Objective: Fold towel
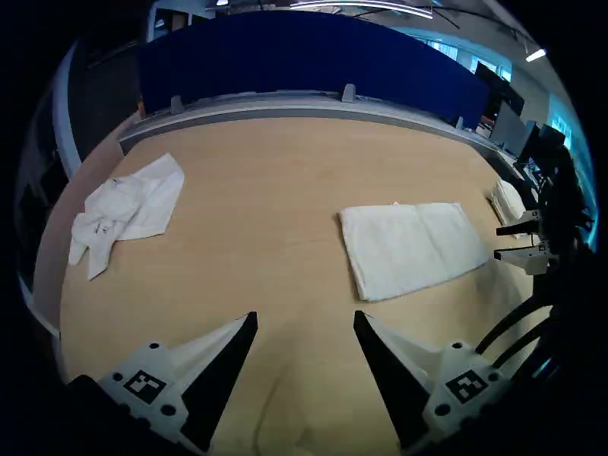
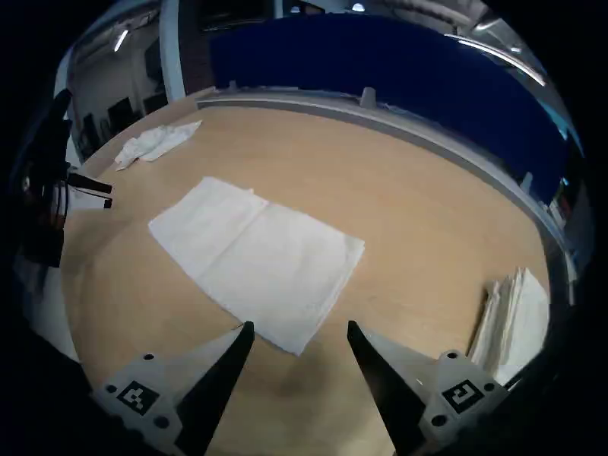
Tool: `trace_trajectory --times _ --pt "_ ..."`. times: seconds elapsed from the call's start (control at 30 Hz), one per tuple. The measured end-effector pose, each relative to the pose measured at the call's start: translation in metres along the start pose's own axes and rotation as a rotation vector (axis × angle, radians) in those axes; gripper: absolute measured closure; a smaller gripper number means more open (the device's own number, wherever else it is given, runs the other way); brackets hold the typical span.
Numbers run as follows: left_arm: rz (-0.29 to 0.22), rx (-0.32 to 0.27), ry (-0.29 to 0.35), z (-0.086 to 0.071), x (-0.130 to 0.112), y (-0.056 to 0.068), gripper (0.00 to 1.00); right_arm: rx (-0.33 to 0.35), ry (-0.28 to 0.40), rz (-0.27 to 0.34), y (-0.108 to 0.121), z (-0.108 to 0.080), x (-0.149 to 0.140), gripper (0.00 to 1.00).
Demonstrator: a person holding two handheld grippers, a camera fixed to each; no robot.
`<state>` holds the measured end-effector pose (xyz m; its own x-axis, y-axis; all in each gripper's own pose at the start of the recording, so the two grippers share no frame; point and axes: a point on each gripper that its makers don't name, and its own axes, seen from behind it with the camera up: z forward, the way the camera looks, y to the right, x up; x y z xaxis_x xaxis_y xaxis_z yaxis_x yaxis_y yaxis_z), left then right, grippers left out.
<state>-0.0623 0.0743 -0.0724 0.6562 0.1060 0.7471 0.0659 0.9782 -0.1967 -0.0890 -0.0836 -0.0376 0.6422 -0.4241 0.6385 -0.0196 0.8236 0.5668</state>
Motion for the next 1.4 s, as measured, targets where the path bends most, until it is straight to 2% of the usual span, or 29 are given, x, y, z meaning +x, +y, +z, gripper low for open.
trace_trajectory --times 0.17,0.3,0.5,0.67,1.0,1.2,1.4 --pt "-0.004 0.039 0.0 -0.026 -0.016 -0.008 0.06 0.038 -0.034 -0.061 -0.008 0.007 -0.012 0.16" --pt "-0.018 0.057 -0.008 -0.046 -0.032 -0.011 0.06 0.061 -0.069 -0.087 -0.01 0.013 -0.023 0.3" --pt "-0.043 0.077 -0.032 -0.063 -0.055 -0.016 0.06 0.1 -0.098 -0.088 -0.012 0.018 -0.03 0.49" --pt "-0.055 0.084 -0.034 -0.07 -0.061 -0.018 0.06 0.079 -0.107 -0.095 -0.004 0.021 -0.032 0.73" --pt "-0.064 0.086 -0.027 -0.072 -0.06 -0.02 0.06 0.084 -0.122 -0.106 -0.003 0.022 -0.034 0.9" --pt "-0.067 0.085 -0.026 -0.074 -0.057 -0.02 0.06 0.083 -0.112 -0.094 -0.002 0.021 -0.028 0.93" --pt "-0.068 0.082 -0.023 -0.077 -0.055 -0.02 0.06 0.066 -0.076 -0.099 -0.001 0.014 -0.009 0.94"
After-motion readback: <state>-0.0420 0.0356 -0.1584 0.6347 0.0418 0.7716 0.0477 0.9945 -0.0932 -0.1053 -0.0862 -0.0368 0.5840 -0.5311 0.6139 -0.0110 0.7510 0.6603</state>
